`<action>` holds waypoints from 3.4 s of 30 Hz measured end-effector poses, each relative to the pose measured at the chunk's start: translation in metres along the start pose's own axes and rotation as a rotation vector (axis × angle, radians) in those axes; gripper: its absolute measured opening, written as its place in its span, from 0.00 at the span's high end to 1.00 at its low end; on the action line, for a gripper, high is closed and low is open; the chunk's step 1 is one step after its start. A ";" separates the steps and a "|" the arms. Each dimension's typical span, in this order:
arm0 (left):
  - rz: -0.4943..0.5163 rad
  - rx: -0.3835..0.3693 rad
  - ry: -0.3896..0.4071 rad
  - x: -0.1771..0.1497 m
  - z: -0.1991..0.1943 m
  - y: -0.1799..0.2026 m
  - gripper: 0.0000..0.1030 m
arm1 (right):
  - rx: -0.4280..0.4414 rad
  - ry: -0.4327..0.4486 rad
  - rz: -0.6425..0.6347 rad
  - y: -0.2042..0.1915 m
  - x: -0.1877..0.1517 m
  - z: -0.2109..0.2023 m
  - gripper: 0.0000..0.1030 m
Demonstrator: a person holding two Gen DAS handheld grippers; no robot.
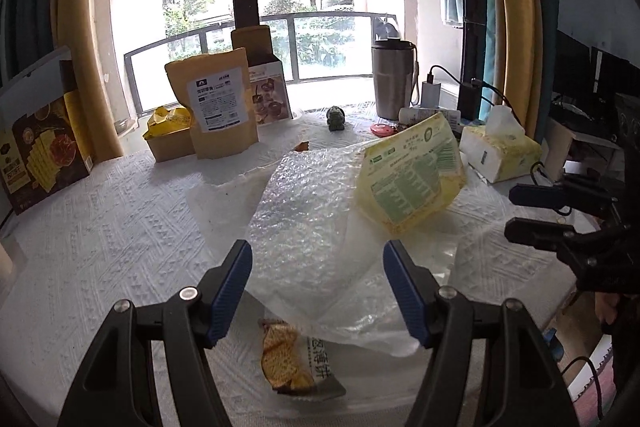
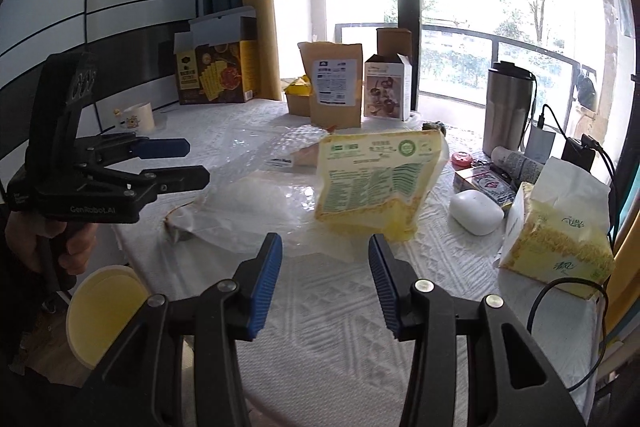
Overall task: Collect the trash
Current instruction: 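Move both open tools back over the table toward the bubble wrap and pouch, then grasp the bubble wrap with the left tool while the right tool grasps the green pouch, then lift both items and carry them over the yellow wastebasket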
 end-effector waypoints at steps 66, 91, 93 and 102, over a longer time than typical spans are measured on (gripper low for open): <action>-0.099 -0.090 0.097 0.014 -0.055 -0.030 0.94 | -0.102 0.021 0.151 0.039 0.029 0.004 0.97; -0.136 -0.082 0.172 -0.012 -0.150 -0.062 0.94 | -0.062 0.122 0.066 -0.035 0.070 -0.069 0.97; -0.147 -0.076 0.168 -0.018 -0.154 -0.069 0.94 | -0.054 0.125 0.060 -0.043 0.072 -0.069 0.97; -0.211 -0.043 0.138 -0.057 -0.173 -0.100 0.94 | 0.005 0.133 0.030 -0.082 0.076 -0.070 0.97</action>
Point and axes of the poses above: each gripper's, at about its wrist camera, not at the fingertips, and z roughly the way its jaws point, y to its right, x to its top, the point moved 8 cm from there along z, roughly the way its jaws point, and after that the axes turned 15 degrees about -z, right-handed, at the moved point
